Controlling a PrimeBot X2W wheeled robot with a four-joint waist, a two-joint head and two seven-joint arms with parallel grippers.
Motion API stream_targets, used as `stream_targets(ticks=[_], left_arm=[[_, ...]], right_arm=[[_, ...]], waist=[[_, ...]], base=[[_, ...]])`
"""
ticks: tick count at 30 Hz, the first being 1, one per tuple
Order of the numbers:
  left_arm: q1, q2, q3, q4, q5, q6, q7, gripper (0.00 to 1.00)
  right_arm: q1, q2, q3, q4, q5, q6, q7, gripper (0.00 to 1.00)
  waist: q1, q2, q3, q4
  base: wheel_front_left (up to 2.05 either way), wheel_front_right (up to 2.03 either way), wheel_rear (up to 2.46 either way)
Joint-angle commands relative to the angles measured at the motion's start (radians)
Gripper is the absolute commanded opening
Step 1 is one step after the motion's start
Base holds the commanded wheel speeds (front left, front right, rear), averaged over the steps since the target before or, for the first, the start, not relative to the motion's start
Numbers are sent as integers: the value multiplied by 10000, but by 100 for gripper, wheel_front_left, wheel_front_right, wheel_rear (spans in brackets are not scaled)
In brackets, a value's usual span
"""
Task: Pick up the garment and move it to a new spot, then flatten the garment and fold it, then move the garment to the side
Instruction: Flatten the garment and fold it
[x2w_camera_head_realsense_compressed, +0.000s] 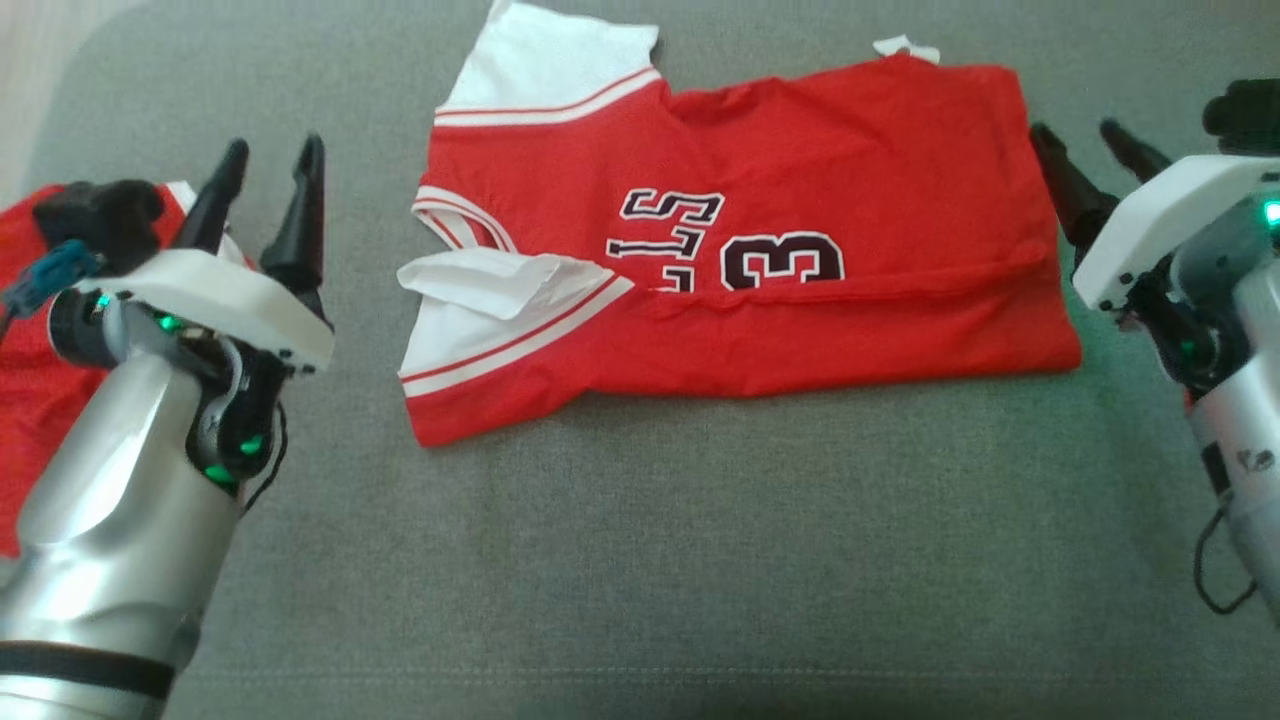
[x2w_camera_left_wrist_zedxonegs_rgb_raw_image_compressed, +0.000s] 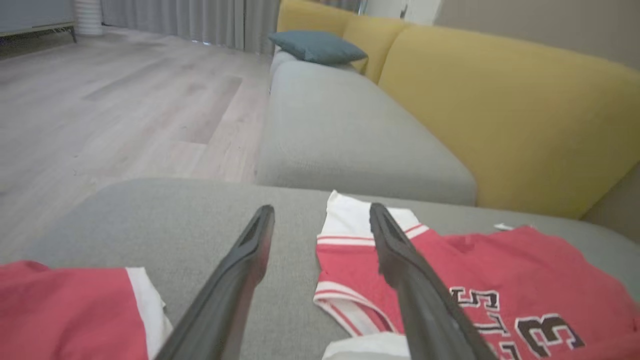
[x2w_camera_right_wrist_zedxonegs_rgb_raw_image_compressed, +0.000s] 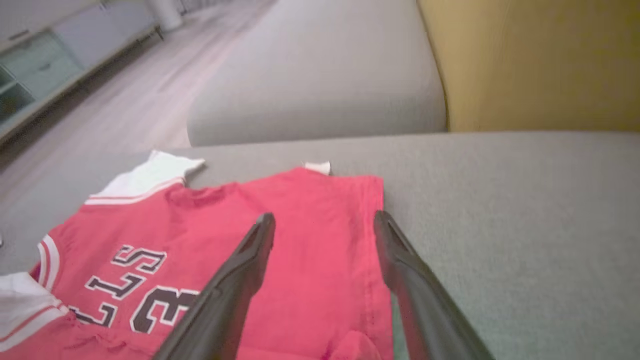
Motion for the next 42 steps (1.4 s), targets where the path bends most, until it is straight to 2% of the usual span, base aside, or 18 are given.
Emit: stream_targets(ticks=[1, 6, 10, 15, 19, 25, 32, 42], left_arm=[[-418, 283, 550, -308, -57, 89, -203, 100], [342, -234, 1365, -1245, 273, 777, -631, 100], [1567, -971, 2587, -2813, 1141, 1309, -644, 100], [3327, -2029, 3445, -4130, 2402, 1521, -647, 100], [4583, -2572, 3539, -4469, 3255, 1329, -648, 100], [5340, -2908, 3476, -3858, 3873, 1110, -648, 100], [4845, -2823, 3092, -2111, 4420, 957, -407, 100], [3854, -2515, 2864, 181, 4727, 1105, 276, 100]], right_arm=[[141, -34, 69, -412, -126, 35, -377, 100], [902, 188, -353, -814, -675, 35, -2758, 100], [1720, 741, -975, -1194, -1380, 35, -4160, 100], [2988, 1461, -1824, -2097, -2921, 35, -4778, 100], [4083, 2216, -2619, -2953, -3886, 35, -4859, 100], [5078, 2905, -3259, -3834, -4633, 35, -4639, 100], [5059, 3014, -3482, -4650, -4862, 35, -4095, 100], [4996, 3153, -3790, -5143, -4561, 35, -3637, 100]], waist=[[0, 0, -177, -4], [0, 0, -791, -21], [0, 0, -1241, -99], [0, 0, -1674, -175], [0, 0, -1837, -223], [0, 0, -1762, -338], [0, 0, -1493, -583], [0, 0, -1031, -919]], base=[[0, 0, 0], [0, 0, 0], [0, 0, 0], [0, 0, 0], [0, 0, 0], [0, 0, 0], [0, 0, 0], [0, 0, 0]])
